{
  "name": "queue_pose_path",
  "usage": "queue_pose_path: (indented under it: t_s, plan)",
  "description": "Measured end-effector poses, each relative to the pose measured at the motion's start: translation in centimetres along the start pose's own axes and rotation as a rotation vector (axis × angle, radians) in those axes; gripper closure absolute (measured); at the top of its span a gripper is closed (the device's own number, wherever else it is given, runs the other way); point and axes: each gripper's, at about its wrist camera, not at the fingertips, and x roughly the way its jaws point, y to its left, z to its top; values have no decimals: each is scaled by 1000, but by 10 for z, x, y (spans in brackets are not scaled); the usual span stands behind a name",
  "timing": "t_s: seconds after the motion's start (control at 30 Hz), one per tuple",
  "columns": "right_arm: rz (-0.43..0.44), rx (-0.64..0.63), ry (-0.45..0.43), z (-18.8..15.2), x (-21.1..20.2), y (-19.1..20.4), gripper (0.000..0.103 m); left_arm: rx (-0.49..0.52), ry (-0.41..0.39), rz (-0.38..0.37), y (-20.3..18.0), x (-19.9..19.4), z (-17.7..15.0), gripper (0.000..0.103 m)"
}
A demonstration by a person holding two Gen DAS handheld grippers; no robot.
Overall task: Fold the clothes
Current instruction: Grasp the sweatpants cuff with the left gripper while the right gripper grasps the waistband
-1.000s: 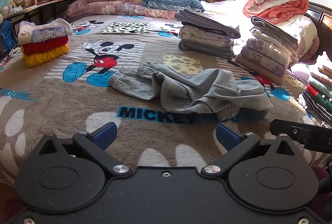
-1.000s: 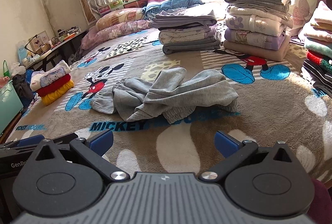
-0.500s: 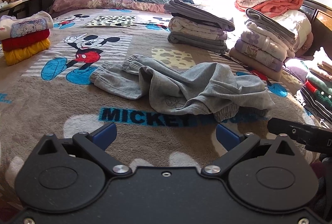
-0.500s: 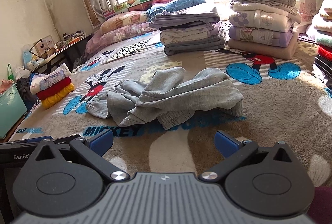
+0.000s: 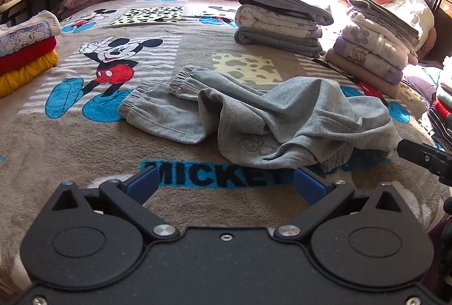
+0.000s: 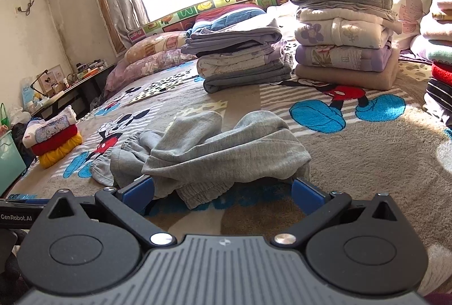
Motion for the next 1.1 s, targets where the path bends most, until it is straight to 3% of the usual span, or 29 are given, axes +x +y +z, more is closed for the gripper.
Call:
queue_pose_path:
  t_s: [0.17, 0.23, 0.3, 0.47, 0.67, 0.87, 1.1]
  plan:
    - [-49, -116, -48, 0, 10, 3, 2, -26, -23, 14, 14, 14, 22, 1]
    - [-50, -142, -44, -1, 15, 3, 13, -44, -36, 14, 21, 21, 32, 2]
    - [-62, -155, -46, -1, 20, 1, 17, -54, -44, 15, 27, 28, 43, 3]
    - [-96, -152, -48, 0, 31, -8, 17, -72, -41, 4, 39, 52, 66, 14]
    - [-84, -172, -19, -2, 45, -8, 30, -35, 16, -10, 43, 89, 88, 33]
    - [-88, -170, -35, 2, 55, -9, 32, 3, 72, -11, 49, 125, 102, 40]
    - [-101, -167, -39, 8, 71, -17, 32, 3, 137, -26, 60, 166, 116, 40]
